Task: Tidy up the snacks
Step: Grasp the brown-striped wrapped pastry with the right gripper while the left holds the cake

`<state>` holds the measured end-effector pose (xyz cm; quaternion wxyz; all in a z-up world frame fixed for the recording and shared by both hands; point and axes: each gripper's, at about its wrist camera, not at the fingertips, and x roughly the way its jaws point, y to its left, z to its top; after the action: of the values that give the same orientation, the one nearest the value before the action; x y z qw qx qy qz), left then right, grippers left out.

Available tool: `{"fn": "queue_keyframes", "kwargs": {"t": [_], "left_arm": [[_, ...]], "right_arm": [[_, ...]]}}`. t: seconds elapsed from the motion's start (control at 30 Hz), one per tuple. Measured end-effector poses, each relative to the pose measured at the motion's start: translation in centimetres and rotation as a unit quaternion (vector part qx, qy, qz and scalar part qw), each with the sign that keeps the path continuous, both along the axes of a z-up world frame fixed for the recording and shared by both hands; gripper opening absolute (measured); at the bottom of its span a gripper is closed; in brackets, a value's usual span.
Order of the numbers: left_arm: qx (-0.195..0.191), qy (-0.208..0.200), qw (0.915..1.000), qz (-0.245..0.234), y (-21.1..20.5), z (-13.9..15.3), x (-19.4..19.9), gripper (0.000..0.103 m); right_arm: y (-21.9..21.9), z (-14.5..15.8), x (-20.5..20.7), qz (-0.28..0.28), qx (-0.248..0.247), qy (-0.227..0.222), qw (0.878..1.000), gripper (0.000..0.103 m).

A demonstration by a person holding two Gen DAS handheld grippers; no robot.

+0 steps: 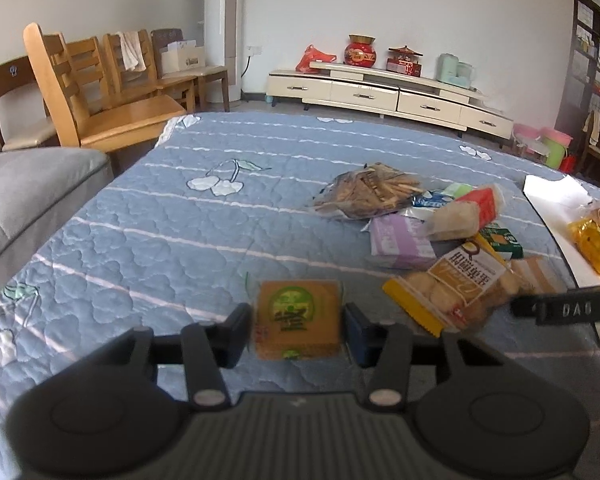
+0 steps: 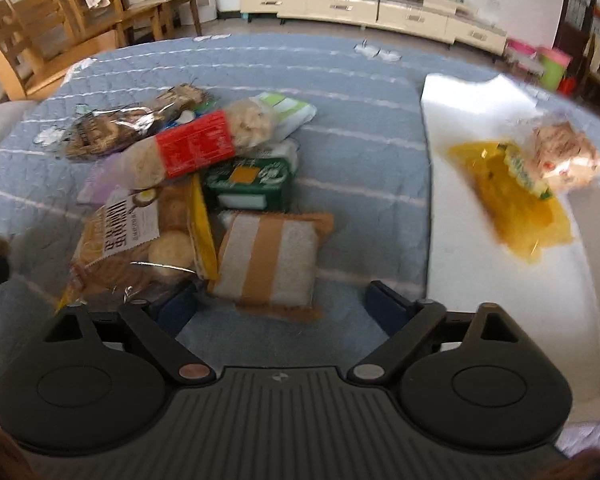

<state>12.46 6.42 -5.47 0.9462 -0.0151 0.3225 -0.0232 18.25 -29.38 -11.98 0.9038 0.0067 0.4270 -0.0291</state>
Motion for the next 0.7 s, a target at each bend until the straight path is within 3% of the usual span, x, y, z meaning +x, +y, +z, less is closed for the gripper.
{"fn": "queue_keyframes", "kwargs": {"t": [0.07, 0.23, 0.33, 0.47, 0.7], "left_arm": [[-0.008, 0.002, 1.0000, 0.000, 0.2, 0.1, 0.0, 0.049], [-0.017, 0.003, 0.9998, -0.003, -0.3, 0.3, -0.1, 0.049], [-0.018, -0.001, 0.9998, -0.005, -0.8, 0.7, -0.4, 0.049], [-0.018, -0.012, 0.9997, -0.007, -1.3, 1.7, -0.9, 0.049], [-0.022, -0.028, 0.9994, -0.004, -1.7, 3.5, -2.2, 0.049]], "right_arm": [[-0.7, 0.2, -0.2, -0.010, 0.003, -0.007, 1.000, 0.084], [-0.7, 0.2, -0.1, 0.009, -0.004, -0.013, 1.000, 0.084], [-0.9, 0.3, 0.3, 0.015, -0.008, -0.022, 1.000, 0.062], [-0.8, 1.1, -0.5, 0.020, 0.000, -0.039, 0.999, 0.061], [-0.8, 3.5, -4.3, 0.012, -0.029, -0.056, 0.998, 0.061]]}}
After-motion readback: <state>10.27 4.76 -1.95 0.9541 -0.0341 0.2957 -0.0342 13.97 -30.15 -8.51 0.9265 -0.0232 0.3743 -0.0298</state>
